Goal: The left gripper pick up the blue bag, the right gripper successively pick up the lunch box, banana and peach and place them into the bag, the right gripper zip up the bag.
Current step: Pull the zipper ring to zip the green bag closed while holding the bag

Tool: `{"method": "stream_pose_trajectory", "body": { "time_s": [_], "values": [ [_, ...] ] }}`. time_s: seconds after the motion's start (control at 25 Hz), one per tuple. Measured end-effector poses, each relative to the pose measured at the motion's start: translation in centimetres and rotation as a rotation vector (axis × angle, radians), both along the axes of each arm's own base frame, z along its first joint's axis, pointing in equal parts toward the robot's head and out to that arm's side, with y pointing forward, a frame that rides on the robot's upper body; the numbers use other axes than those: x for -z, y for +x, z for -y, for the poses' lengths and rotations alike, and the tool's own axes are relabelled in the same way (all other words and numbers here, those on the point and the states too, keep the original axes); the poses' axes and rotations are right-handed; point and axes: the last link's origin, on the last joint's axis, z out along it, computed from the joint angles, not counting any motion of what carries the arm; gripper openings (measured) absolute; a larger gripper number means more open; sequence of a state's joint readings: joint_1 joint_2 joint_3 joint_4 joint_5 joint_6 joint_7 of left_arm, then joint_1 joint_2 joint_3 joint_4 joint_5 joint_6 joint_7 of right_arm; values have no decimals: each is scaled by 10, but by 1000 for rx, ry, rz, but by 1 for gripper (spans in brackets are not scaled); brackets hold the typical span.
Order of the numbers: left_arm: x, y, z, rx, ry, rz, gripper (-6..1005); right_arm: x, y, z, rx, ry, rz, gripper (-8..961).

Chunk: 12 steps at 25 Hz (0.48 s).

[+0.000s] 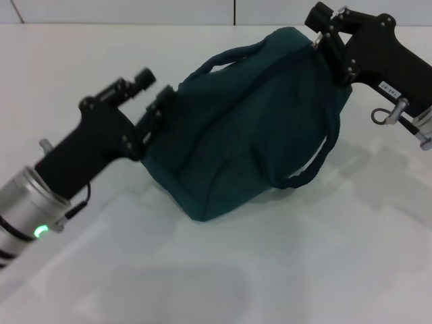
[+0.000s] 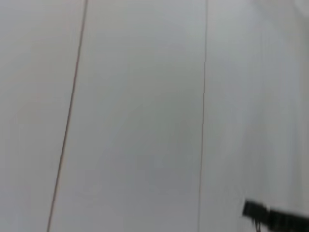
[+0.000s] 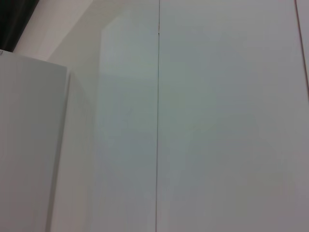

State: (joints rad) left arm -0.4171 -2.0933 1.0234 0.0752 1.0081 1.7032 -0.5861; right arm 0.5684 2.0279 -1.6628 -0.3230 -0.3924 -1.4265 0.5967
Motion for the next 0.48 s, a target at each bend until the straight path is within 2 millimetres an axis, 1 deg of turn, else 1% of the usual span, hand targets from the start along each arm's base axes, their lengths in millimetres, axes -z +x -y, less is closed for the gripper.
{"method": "stream_pose_trajectory", "body": {
  "time_s": [0.16, 0.24, 0.36, 0.48],
  "values": [
    [-15, 10, -13, 47, -51, 49, 269, 0, 1, 0, 1, -1, 2, 25],
    [-20, 17, -20, 78, -85, 52, 465, 1, 1, 1, 2, -2, 3, 25],
    [-25, 30, -34, 128, -160, 20, 560, 1, 2, 2, 2, -5, 6, 24],
    [-22, 44, -50, 157, -264, -34, 655, 1, 2, 2, 3, -6, 5, 24]
  ]
}}
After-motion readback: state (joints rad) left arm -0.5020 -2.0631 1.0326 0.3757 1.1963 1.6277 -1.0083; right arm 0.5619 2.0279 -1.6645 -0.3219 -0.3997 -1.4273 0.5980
